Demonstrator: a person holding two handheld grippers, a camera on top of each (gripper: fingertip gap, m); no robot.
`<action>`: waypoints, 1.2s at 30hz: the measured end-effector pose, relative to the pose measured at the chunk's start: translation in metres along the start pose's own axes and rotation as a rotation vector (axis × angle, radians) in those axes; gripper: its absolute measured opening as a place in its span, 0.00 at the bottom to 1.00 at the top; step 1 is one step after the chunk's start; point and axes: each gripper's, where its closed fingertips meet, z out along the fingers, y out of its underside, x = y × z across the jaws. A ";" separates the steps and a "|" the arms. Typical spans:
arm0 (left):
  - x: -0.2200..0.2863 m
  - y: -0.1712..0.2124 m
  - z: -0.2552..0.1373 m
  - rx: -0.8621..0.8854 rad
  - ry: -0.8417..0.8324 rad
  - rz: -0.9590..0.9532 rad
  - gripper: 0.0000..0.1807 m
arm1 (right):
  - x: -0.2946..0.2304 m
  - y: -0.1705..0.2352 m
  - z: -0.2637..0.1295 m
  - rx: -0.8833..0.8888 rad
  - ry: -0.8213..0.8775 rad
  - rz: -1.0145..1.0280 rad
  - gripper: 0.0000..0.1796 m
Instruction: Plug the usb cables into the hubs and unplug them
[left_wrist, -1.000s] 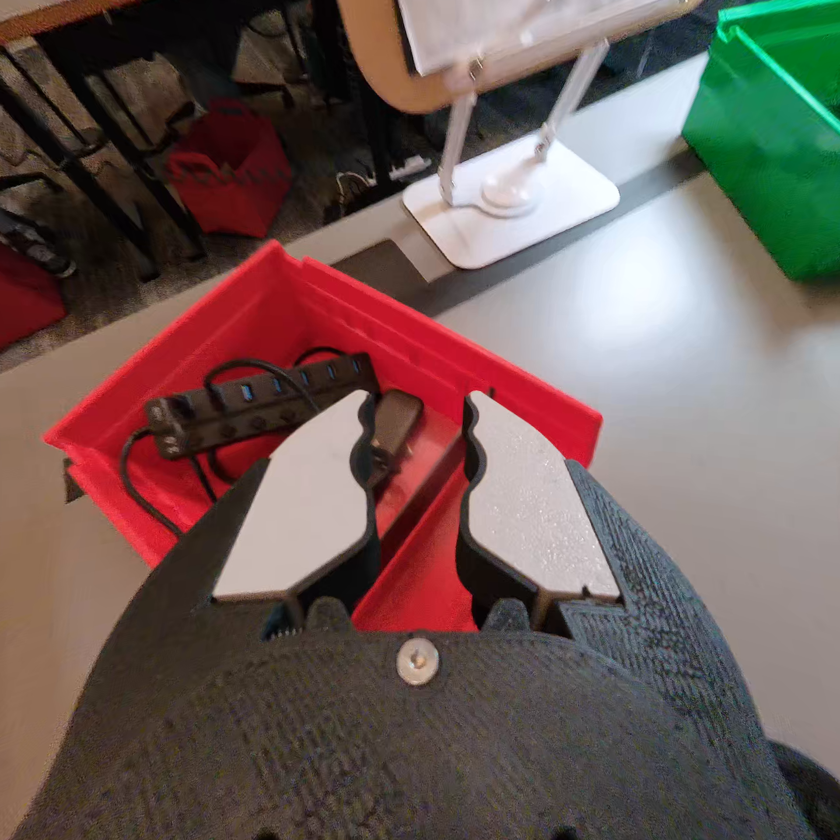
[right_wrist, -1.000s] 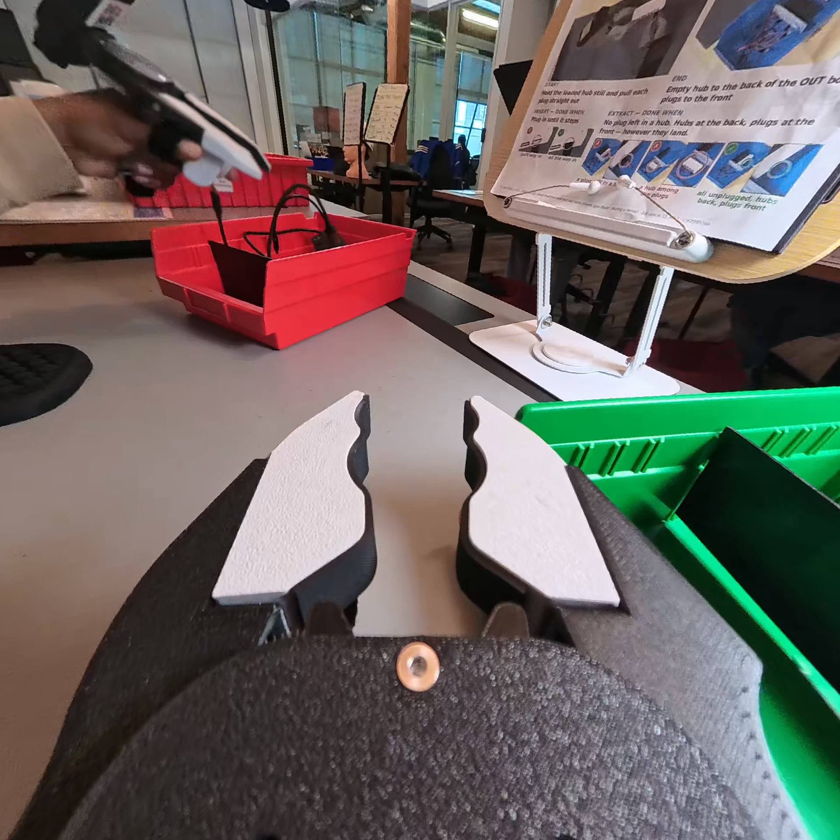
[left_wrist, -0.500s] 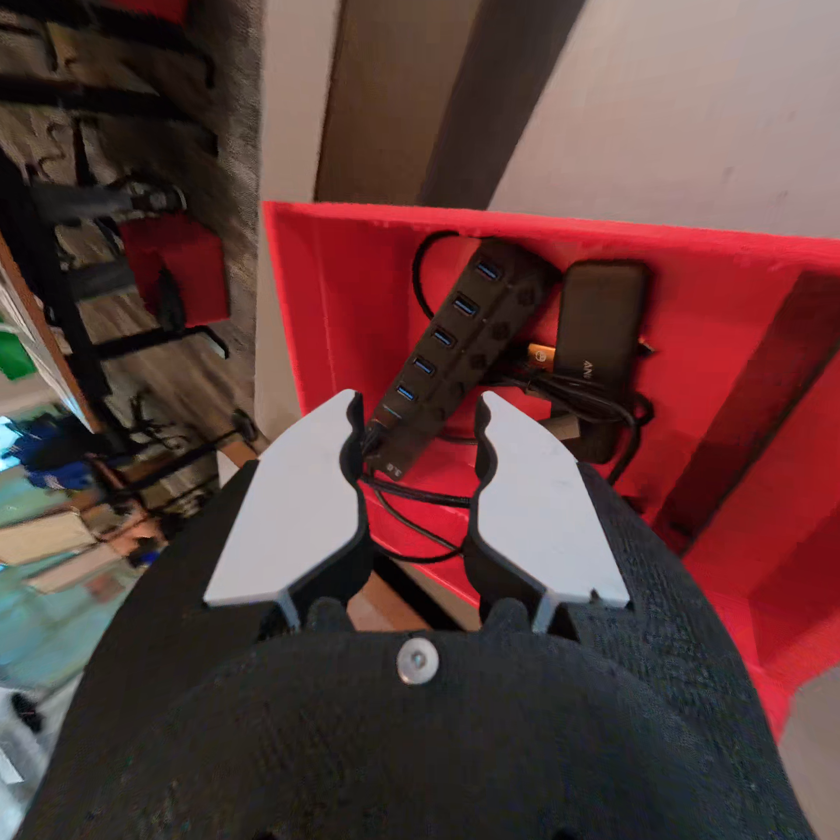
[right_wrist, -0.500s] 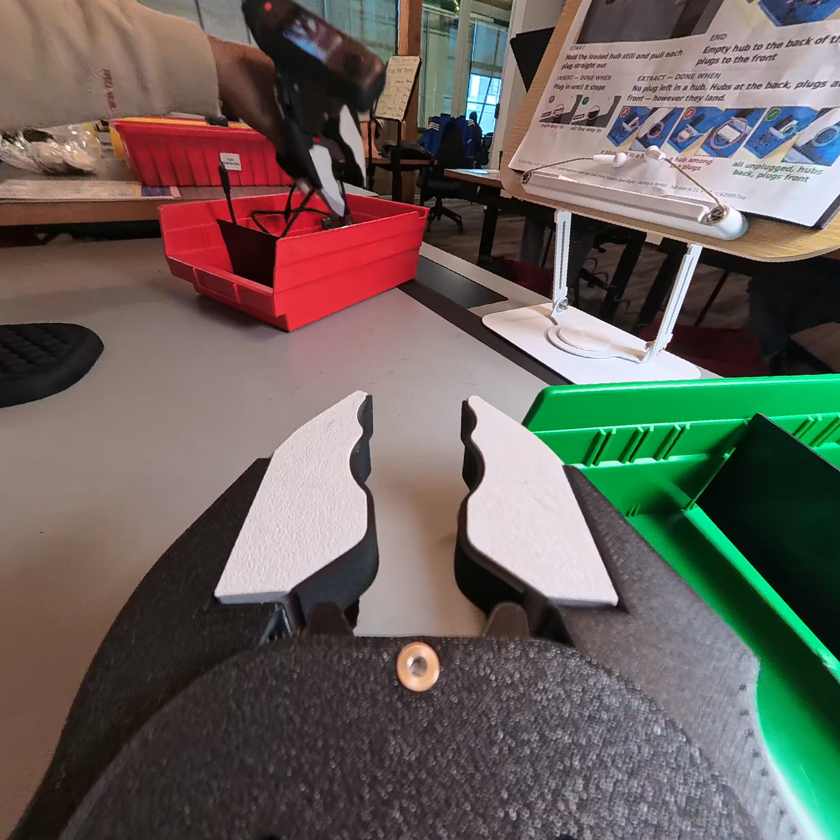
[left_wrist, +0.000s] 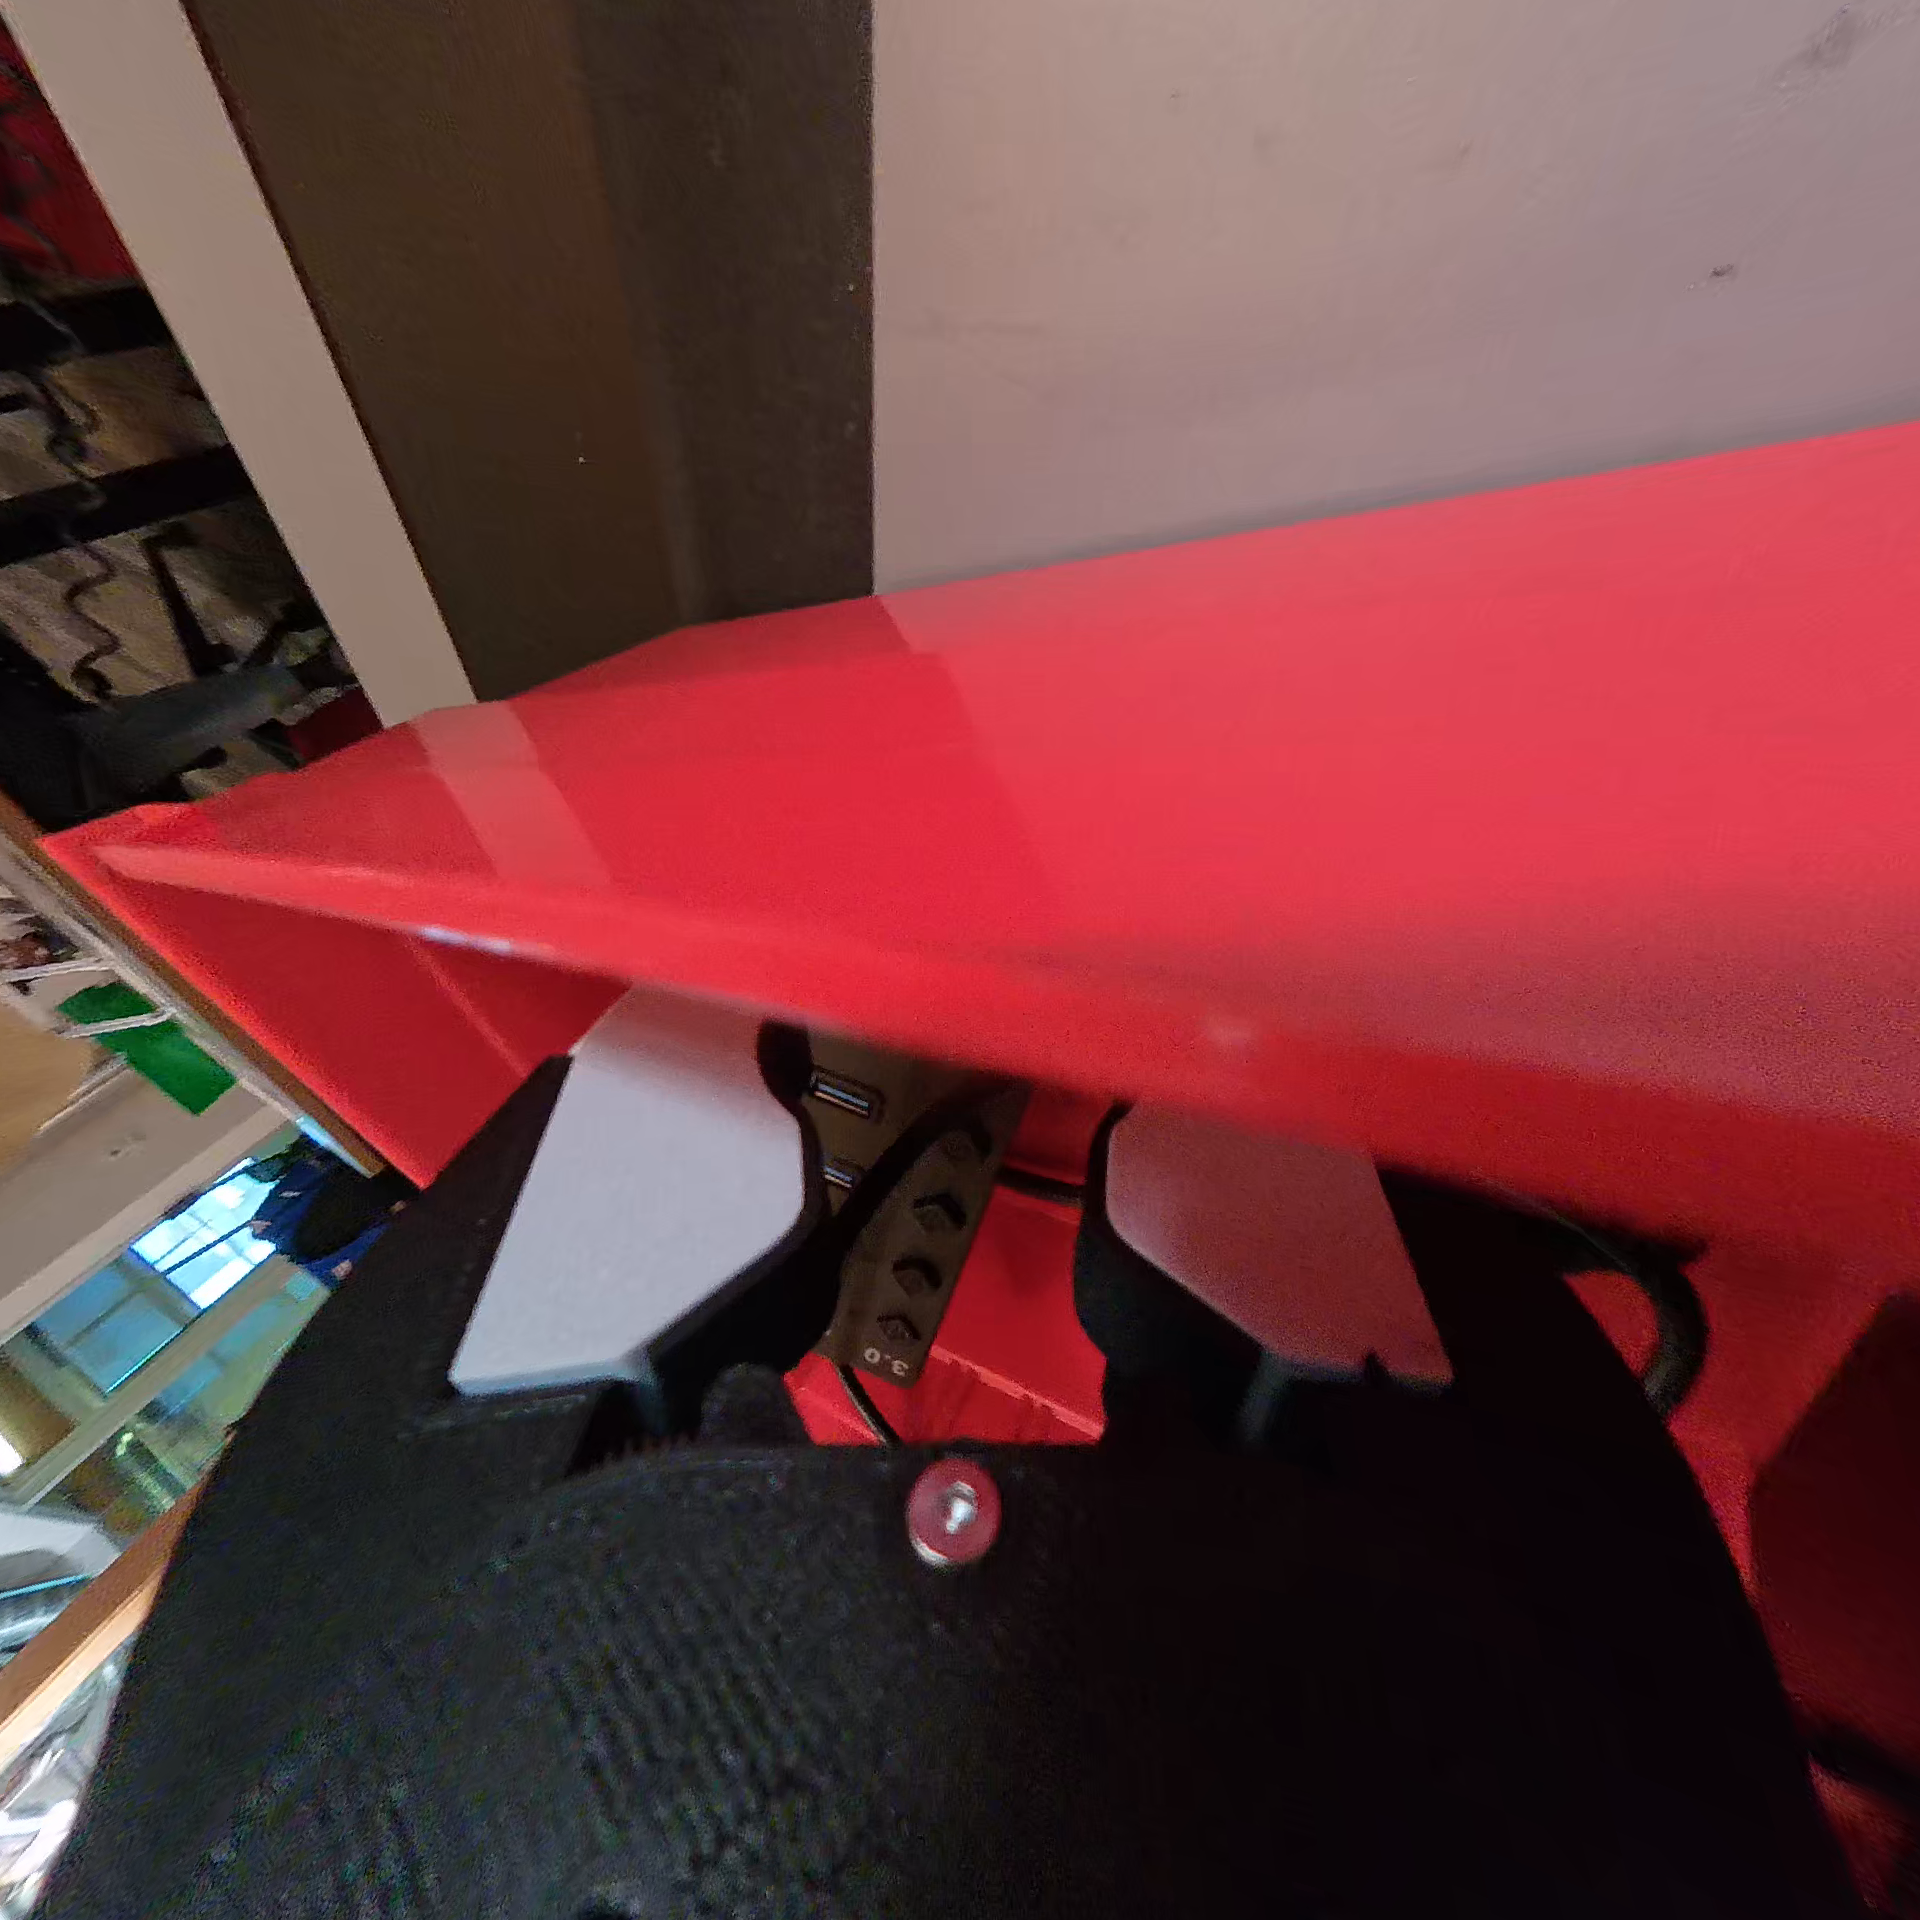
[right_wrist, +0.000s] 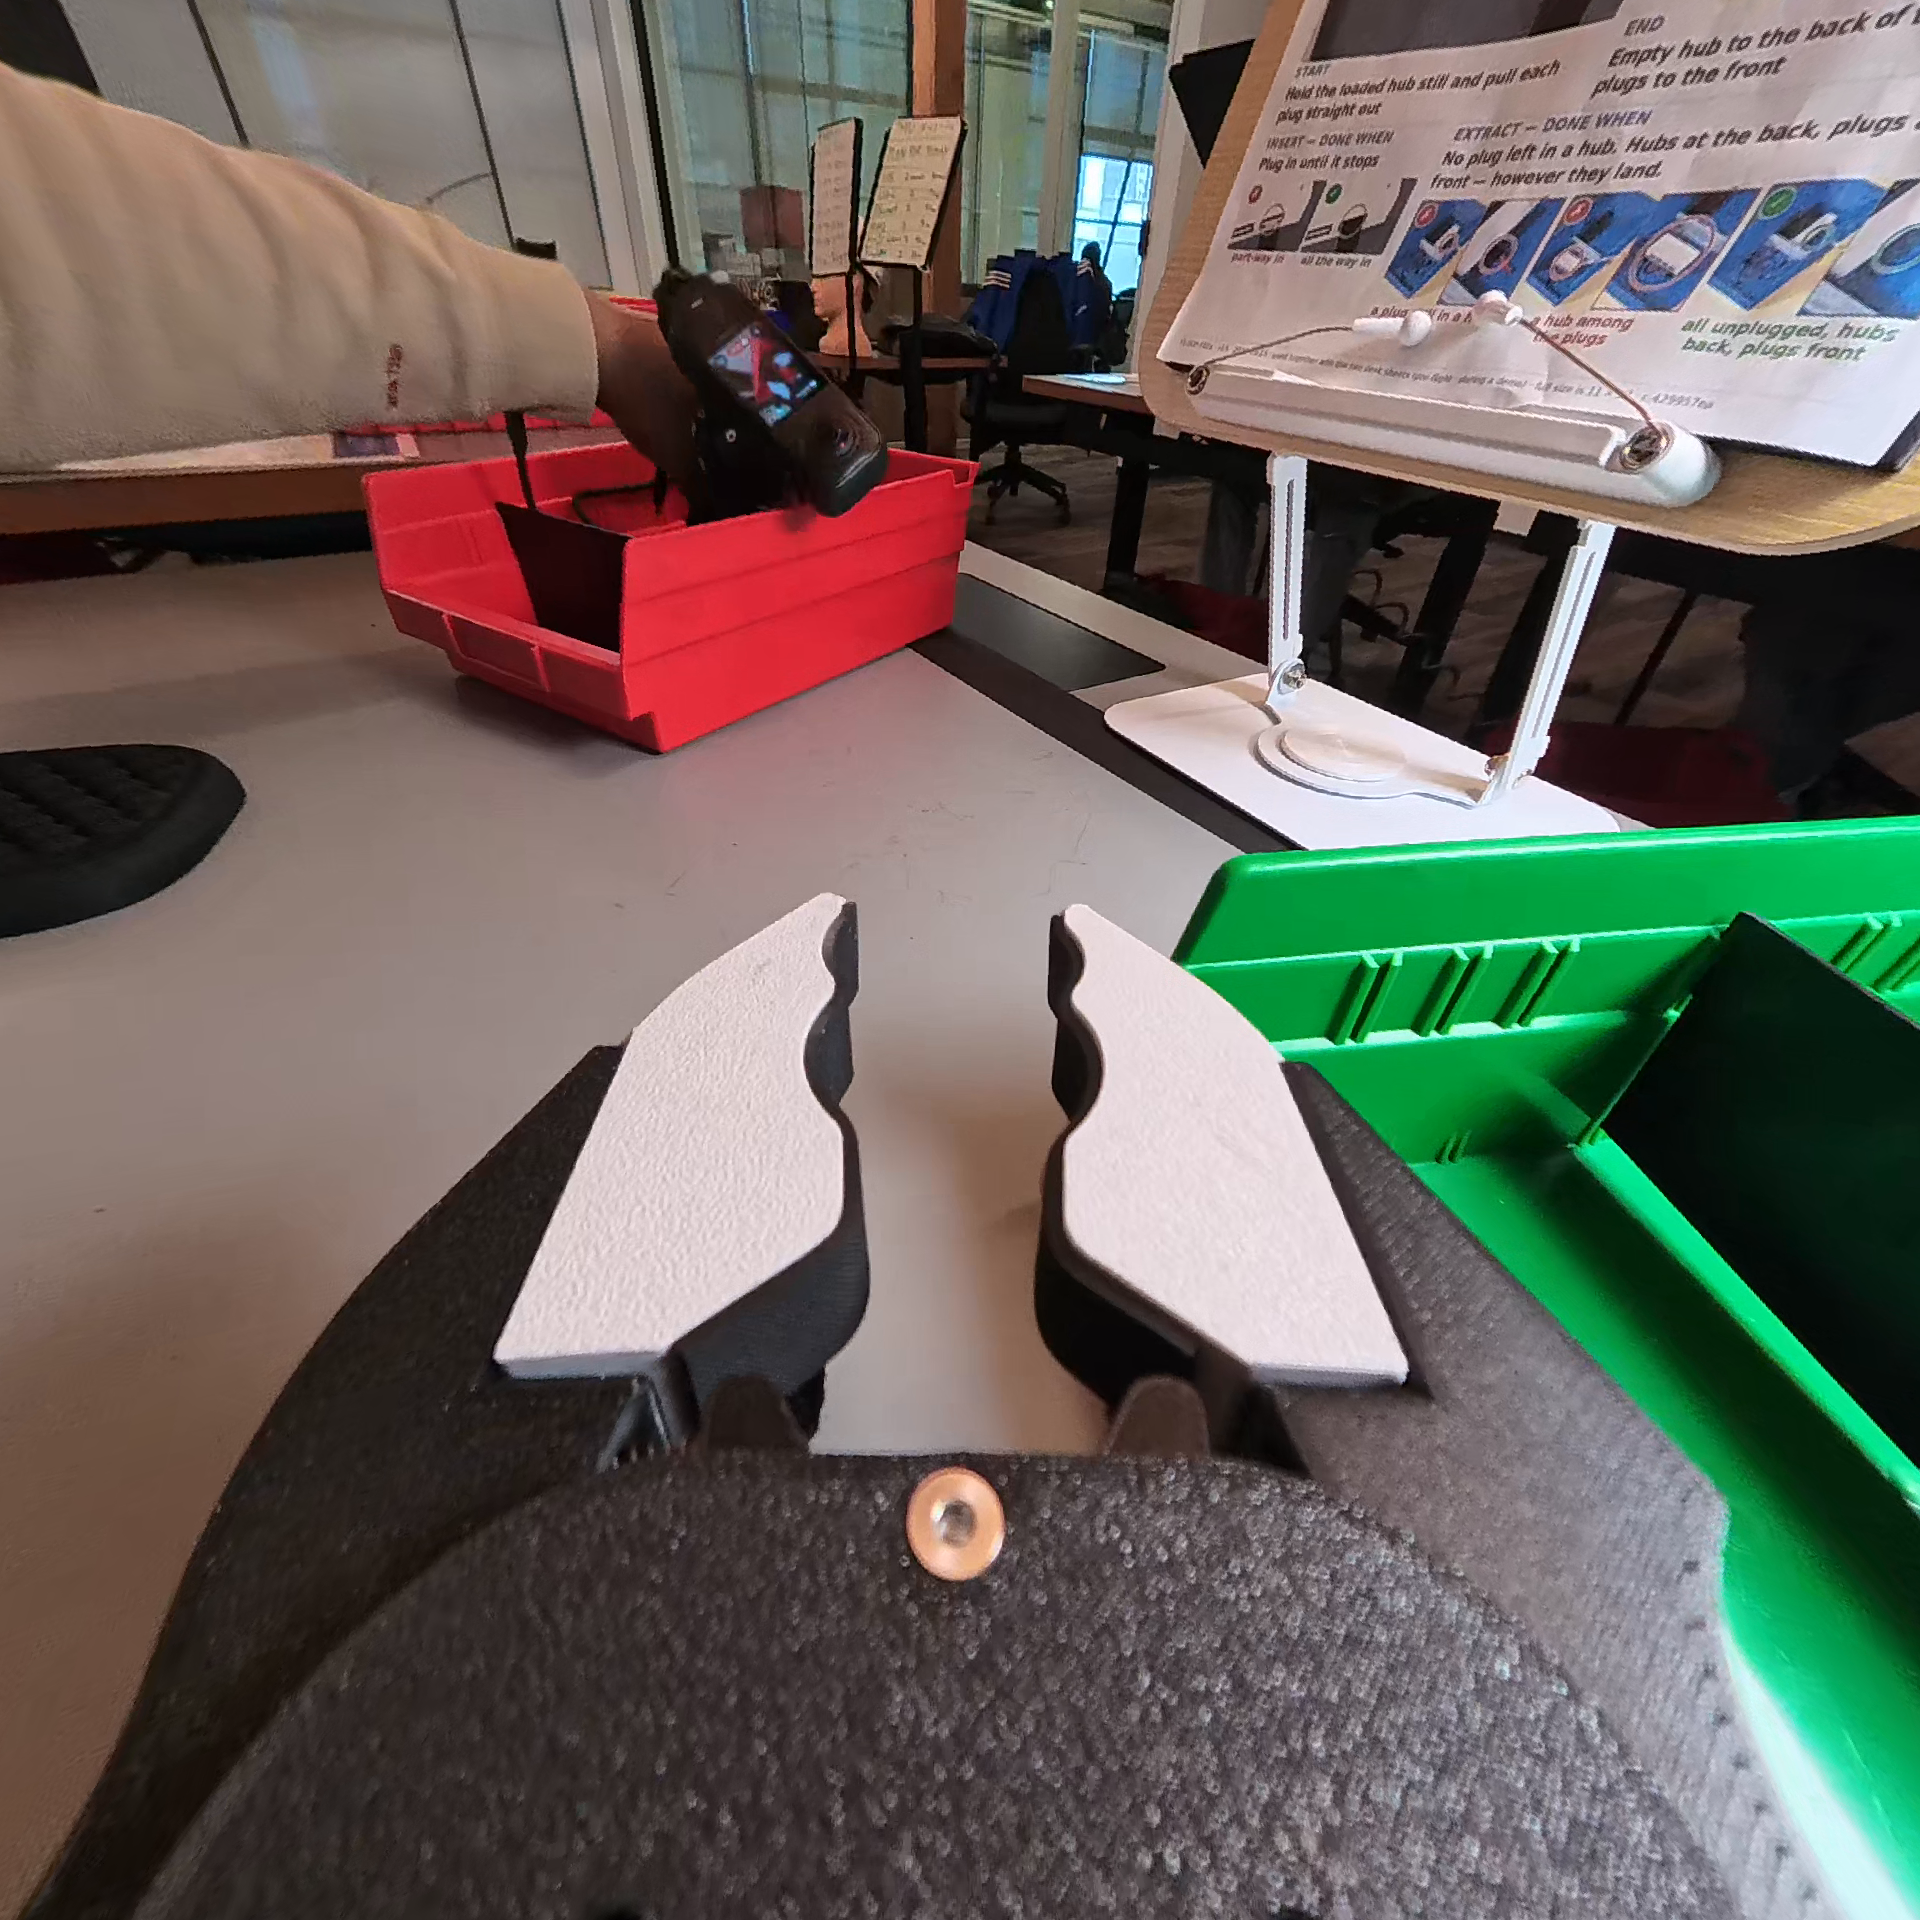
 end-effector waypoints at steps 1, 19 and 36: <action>0.000 0.000 0.001 0.000 -0.007 0.007 0.30 | 0.001 0.000 0.000 -0.001 0.002 0.001 0.19; -0.030 0.060 -0.173 0.185 -0.113 -0.152 0.14 | -0.009 -0.005 -0.001 0.020 -0.017 -0.031 0.18; -0.023 0.095 -0.252 0.444 -0.233 -0.313 0.00 | -0.012 0.000 0.009 0.002 0.004 -0.013 0.18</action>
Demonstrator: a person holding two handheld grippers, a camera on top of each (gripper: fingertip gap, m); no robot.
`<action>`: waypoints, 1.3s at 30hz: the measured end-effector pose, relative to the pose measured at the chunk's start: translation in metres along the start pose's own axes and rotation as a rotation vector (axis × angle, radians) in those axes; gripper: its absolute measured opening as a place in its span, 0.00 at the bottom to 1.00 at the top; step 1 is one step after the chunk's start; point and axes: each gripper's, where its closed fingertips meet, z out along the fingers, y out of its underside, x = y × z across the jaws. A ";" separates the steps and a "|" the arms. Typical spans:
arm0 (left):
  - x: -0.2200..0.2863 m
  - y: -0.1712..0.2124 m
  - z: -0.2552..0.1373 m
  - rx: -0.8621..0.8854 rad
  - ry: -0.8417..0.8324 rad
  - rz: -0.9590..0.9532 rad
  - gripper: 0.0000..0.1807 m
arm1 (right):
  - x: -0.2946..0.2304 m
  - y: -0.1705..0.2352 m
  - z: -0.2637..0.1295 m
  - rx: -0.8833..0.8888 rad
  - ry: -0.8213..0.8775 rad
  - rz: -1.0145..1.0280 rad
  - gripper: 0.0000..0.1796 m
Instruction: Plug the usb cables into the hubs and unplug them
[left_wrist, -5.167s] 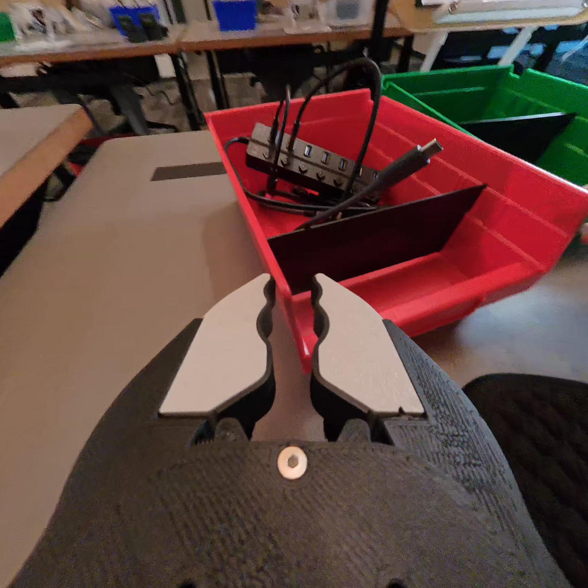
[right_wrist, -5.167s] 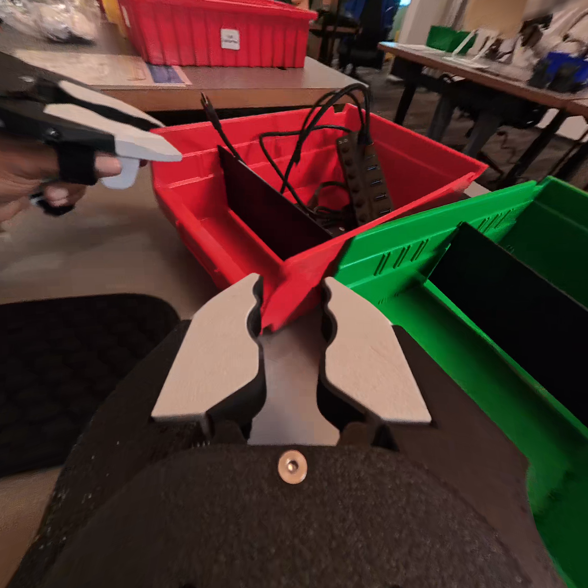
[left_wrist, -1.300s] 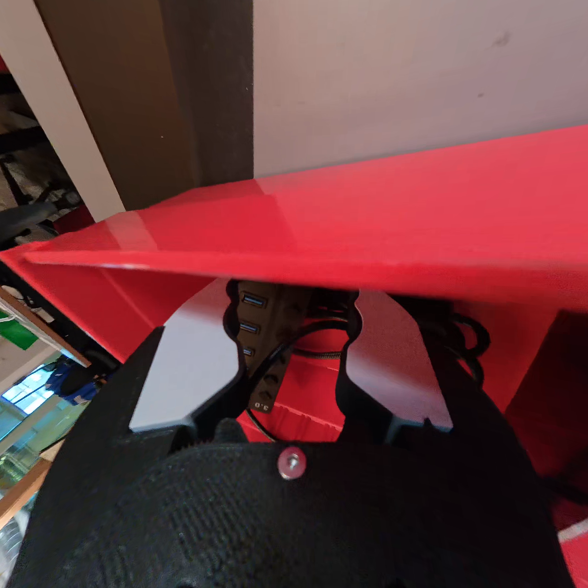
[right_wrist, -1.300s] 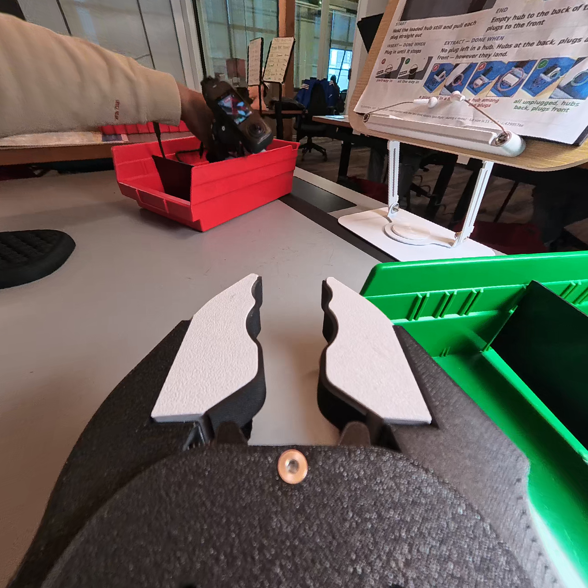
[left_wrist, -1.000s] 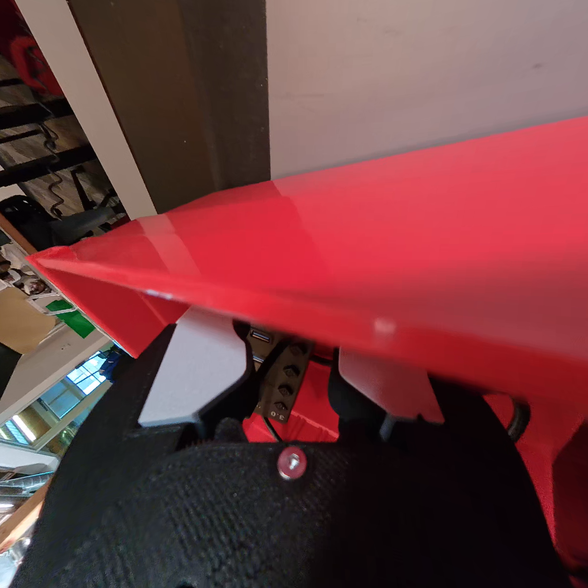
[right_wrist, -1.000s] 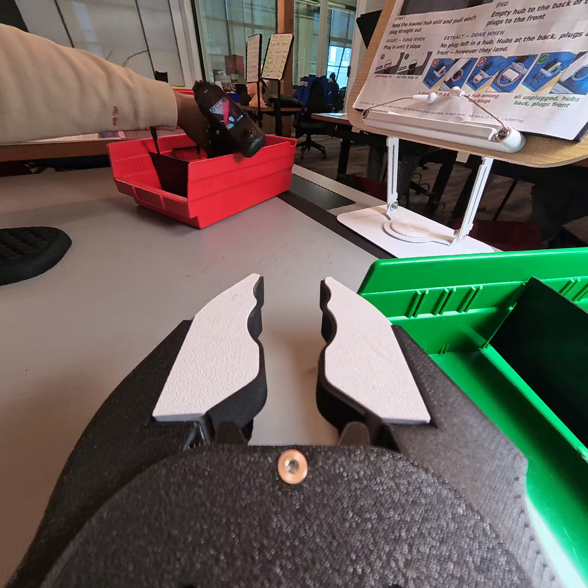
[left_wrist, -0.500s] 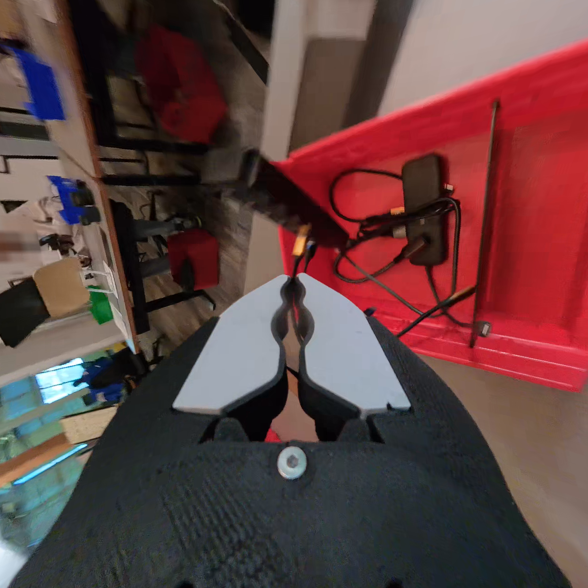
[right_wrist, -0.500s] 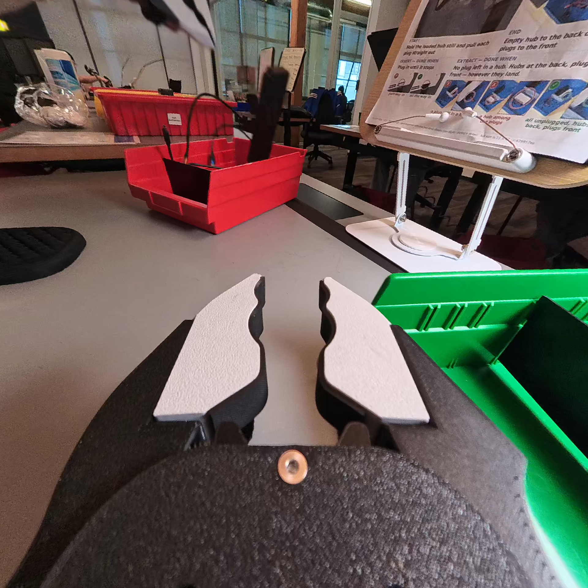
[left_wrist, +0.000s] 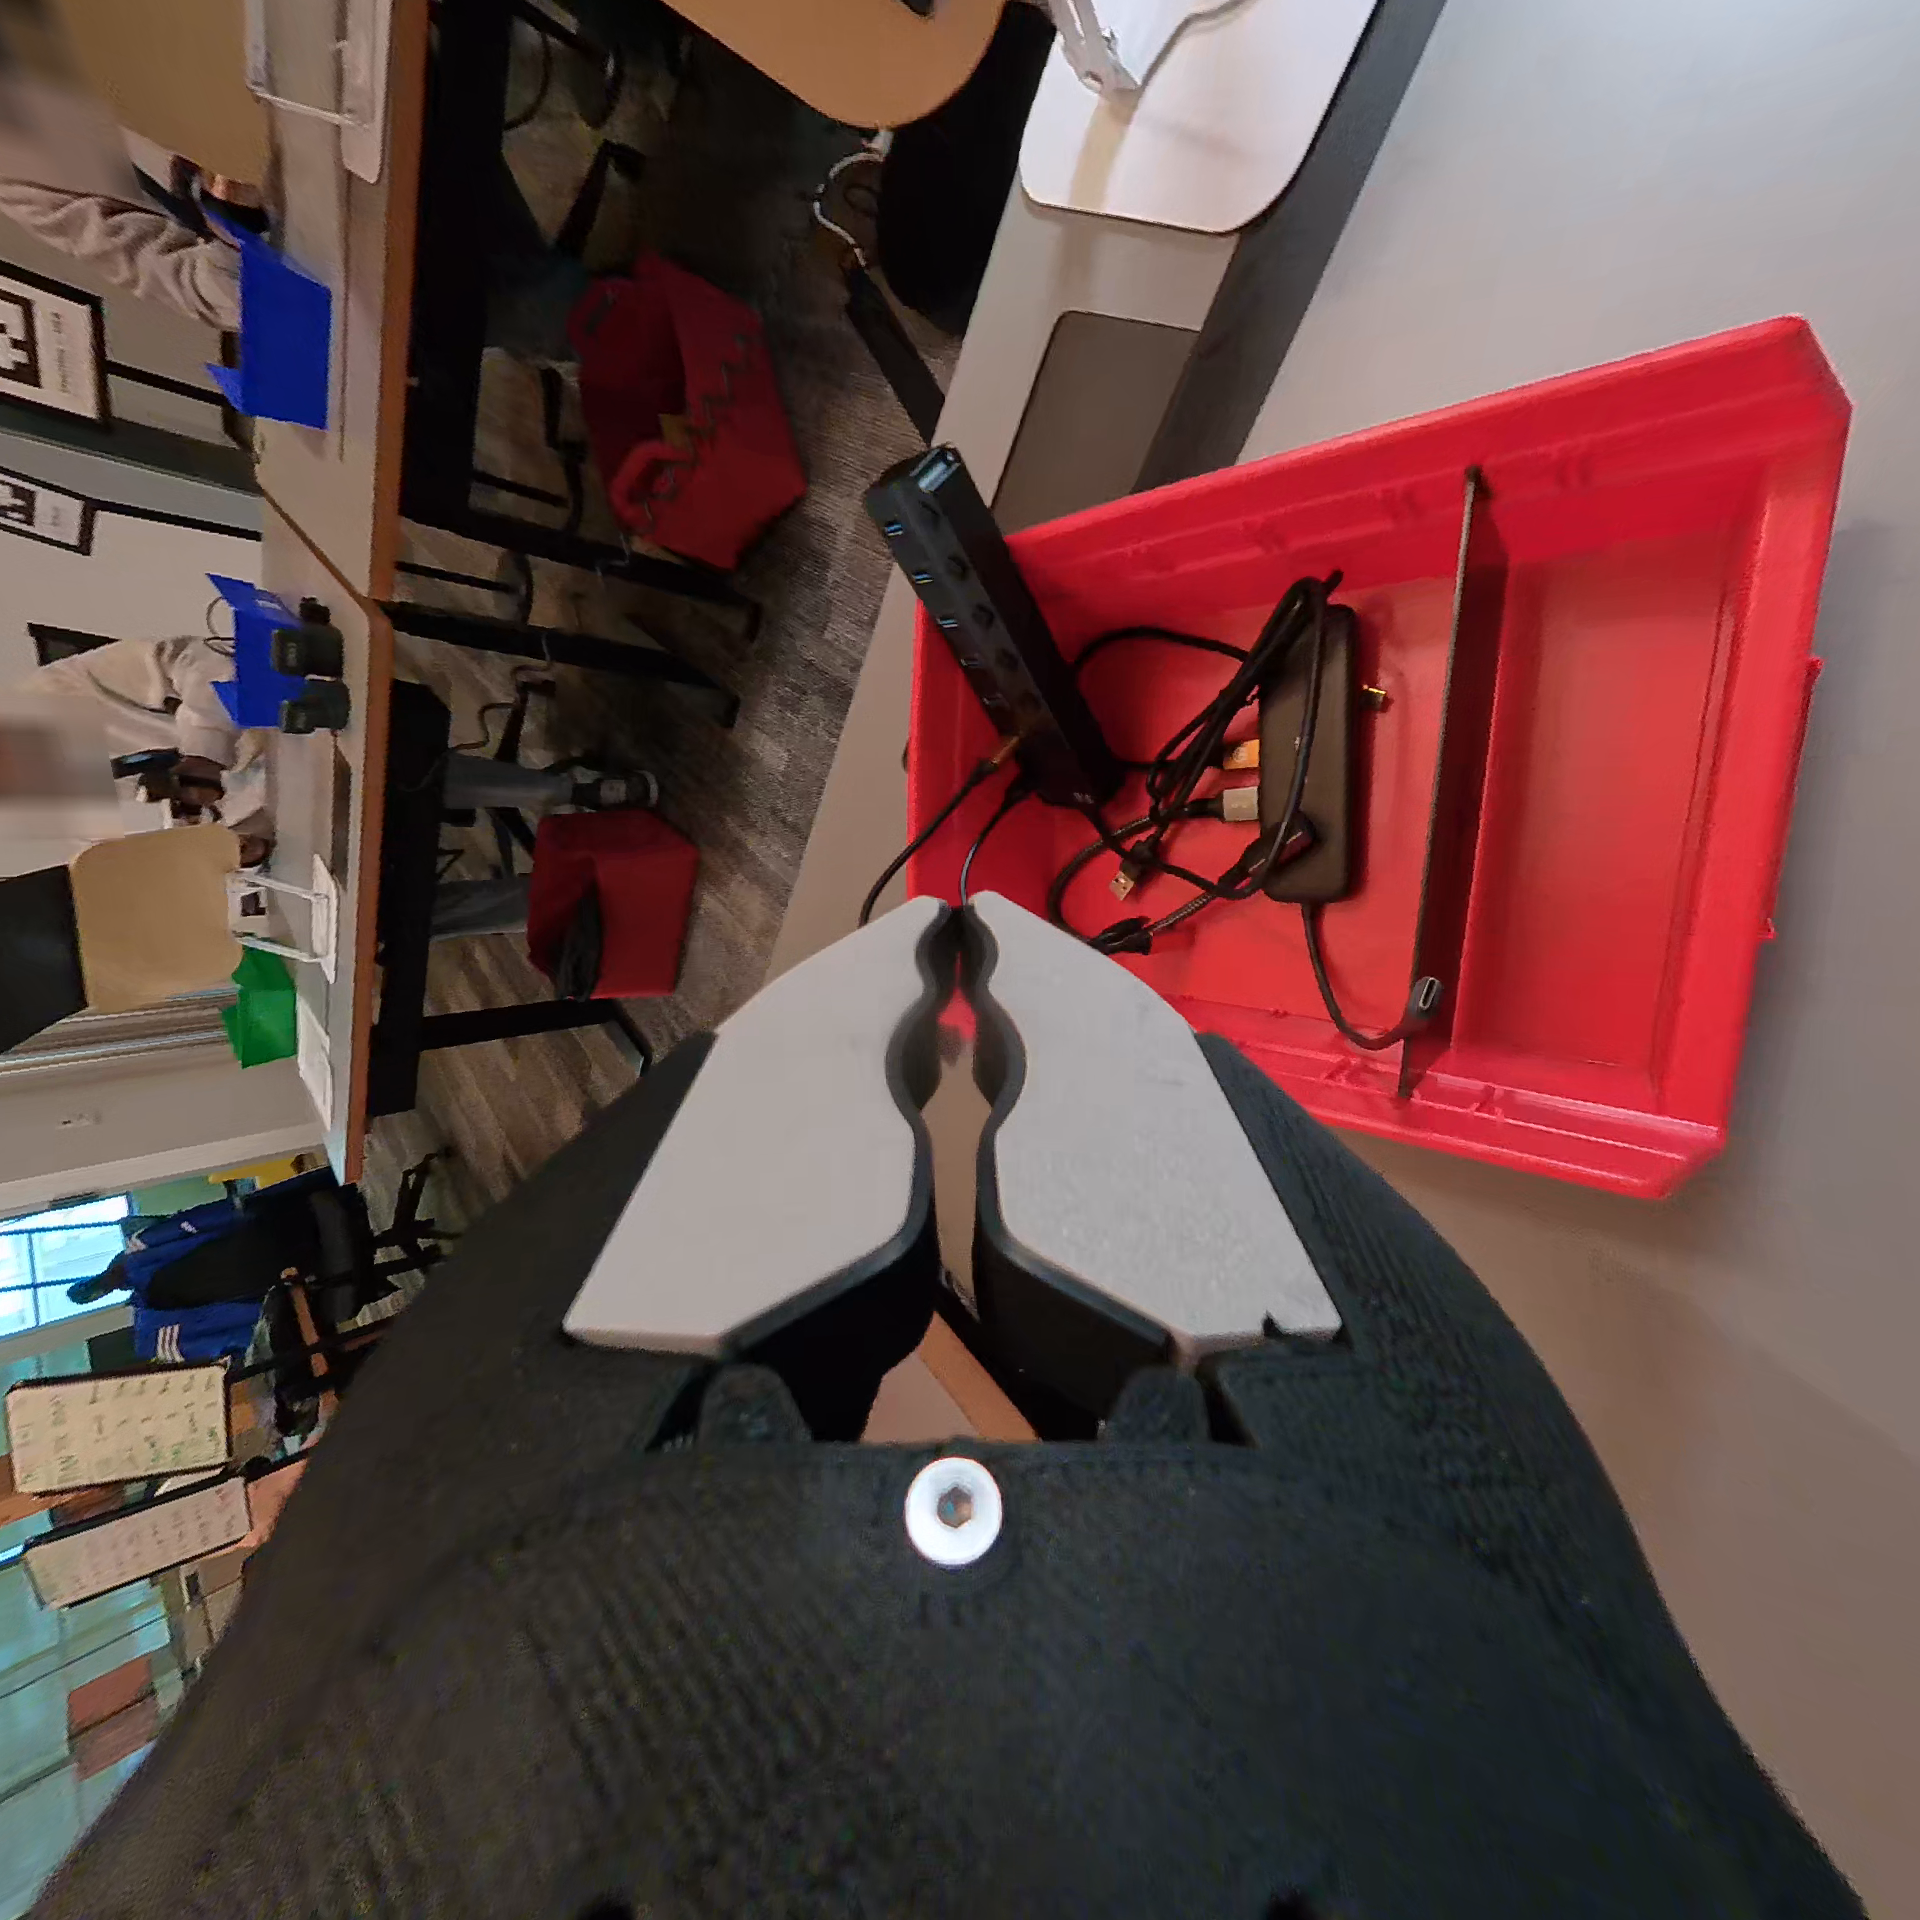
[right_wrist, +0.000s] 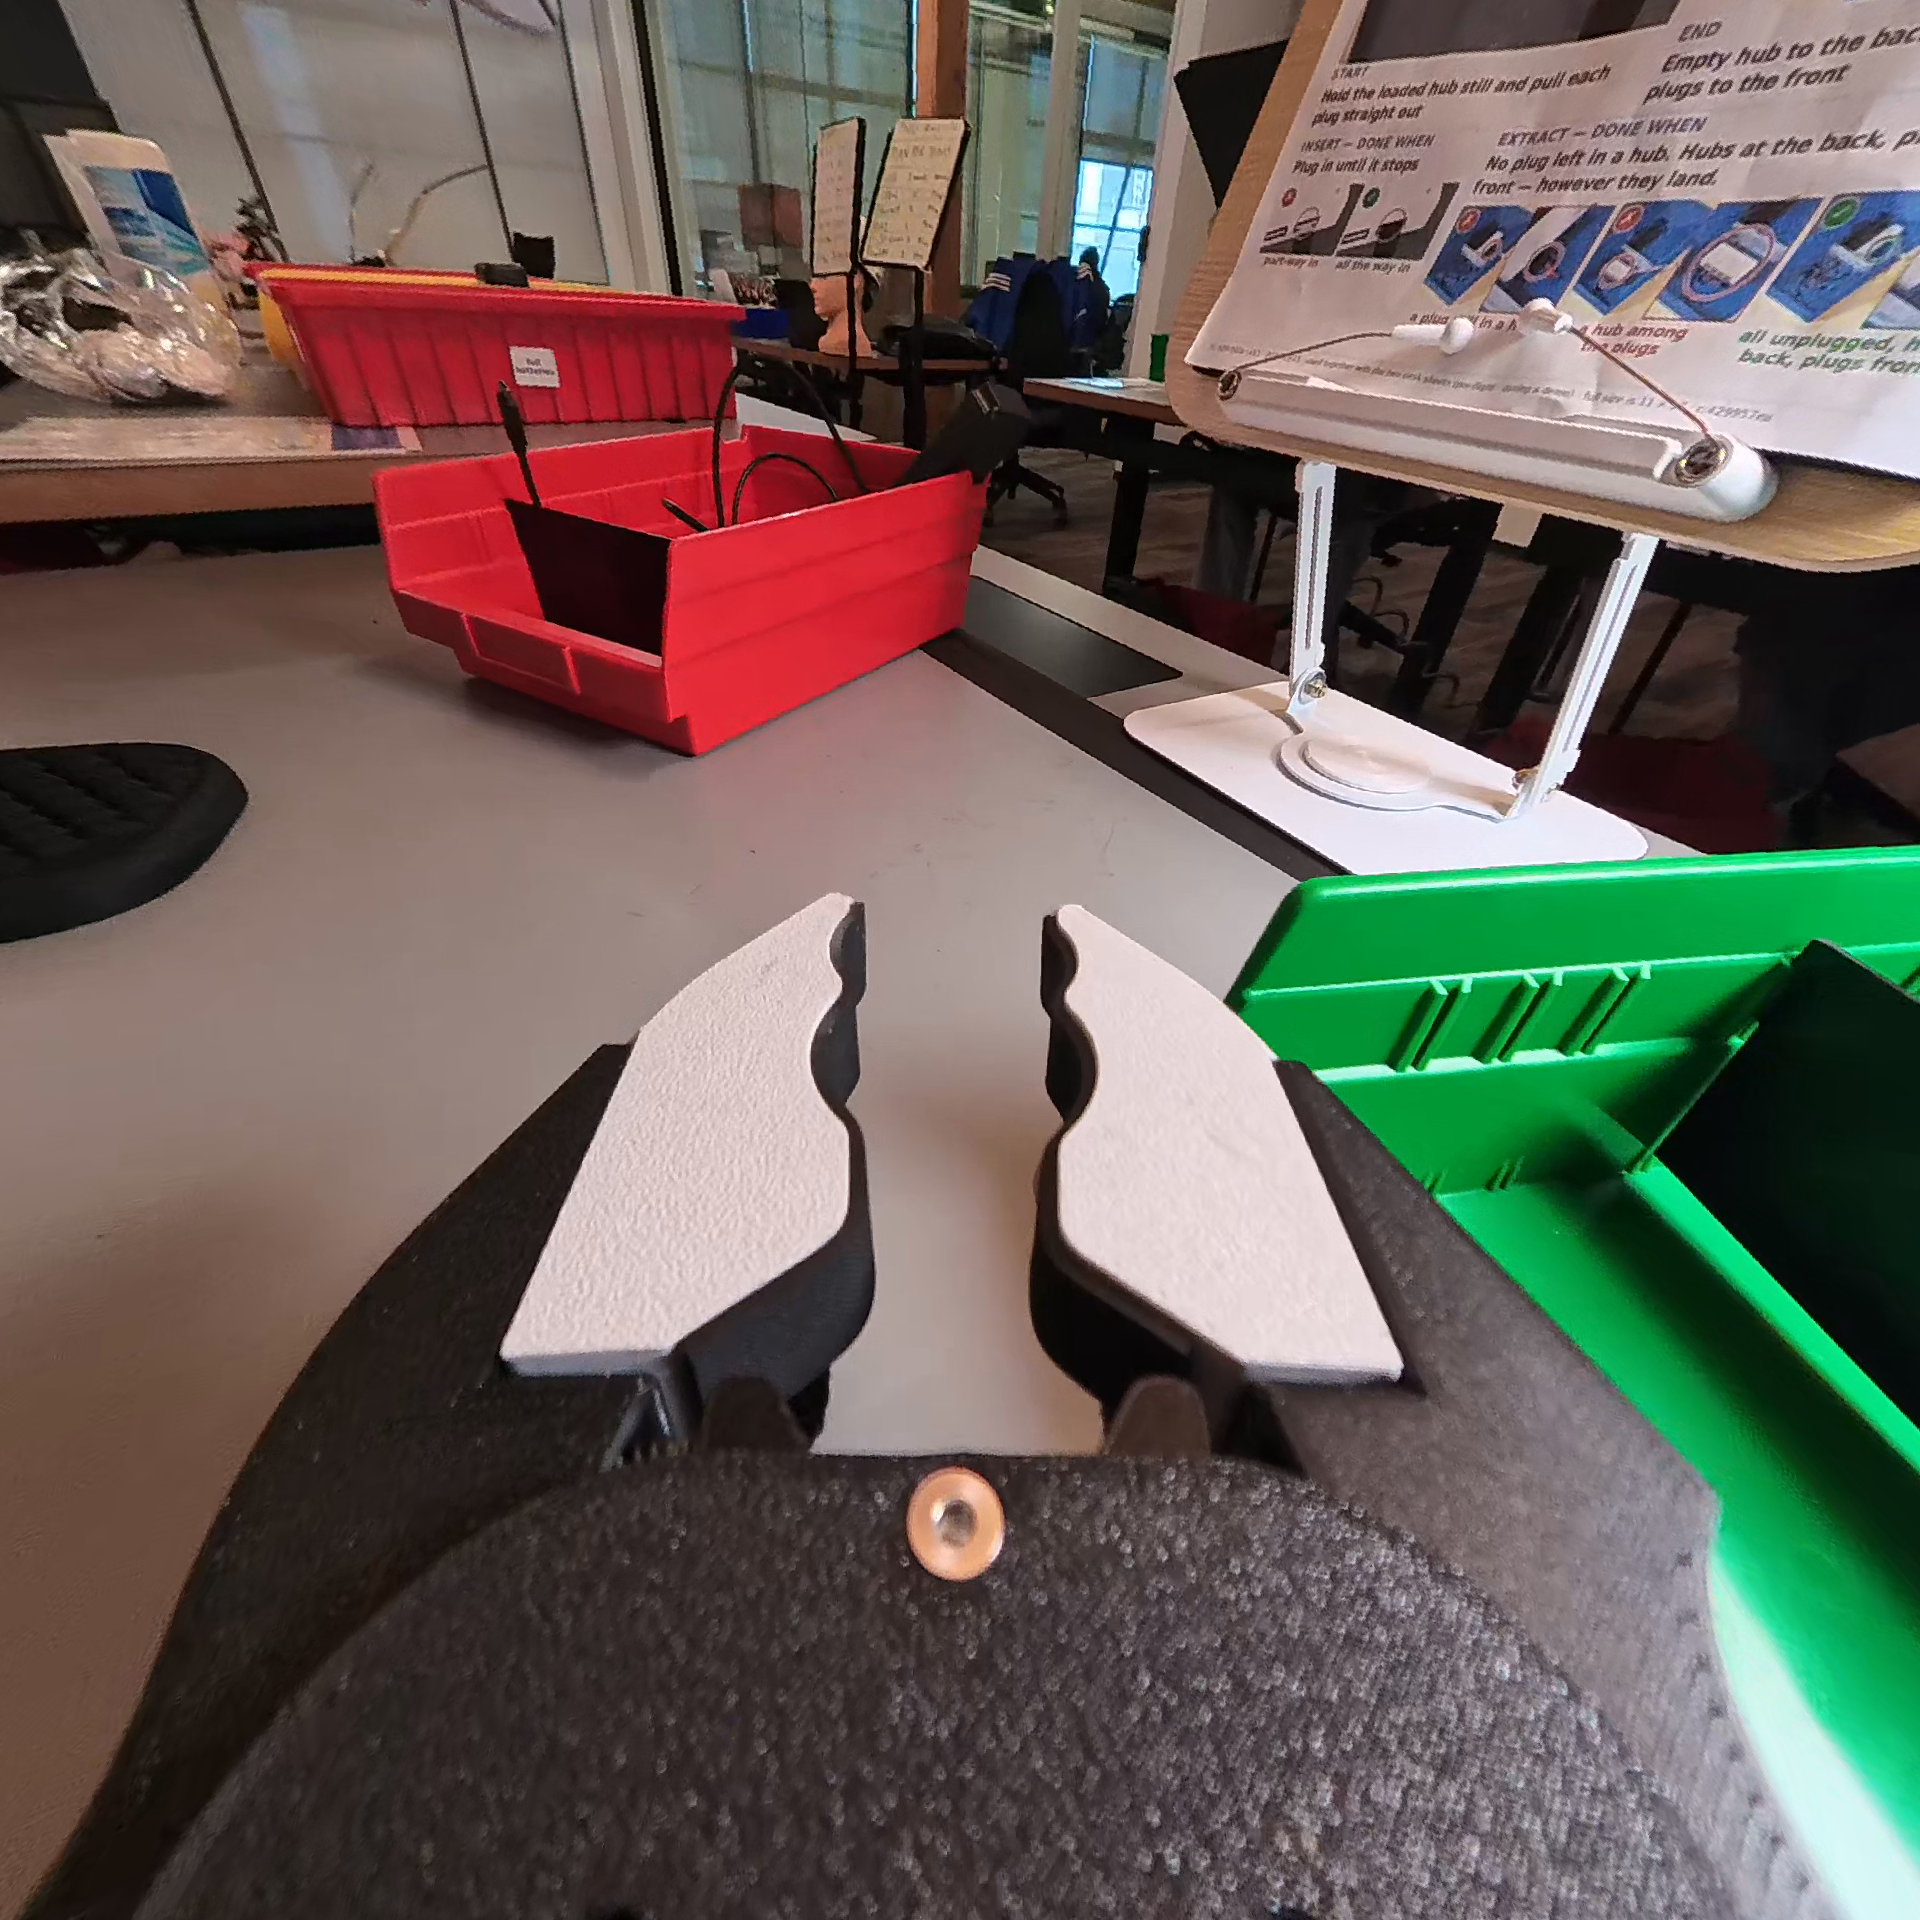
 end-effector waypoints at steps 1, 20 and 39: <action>0.004 0.001 0.006 -0.002 0.012 0.002 0.00 | 0.000 0.000 0.000 -0.001 0.000 0.002 0.18; 0.026 -0.010 0.120 0.118 0.133 -0.334 0.00 | -0.002 0.006 0.000 -0.019 -0.012 0.006 0.18; 0.000 -0.007 0.183 0.140 0.051 -0.646 0.17 | -0.004 0.009 0.001 -0.032 -0.031 0.006 0.18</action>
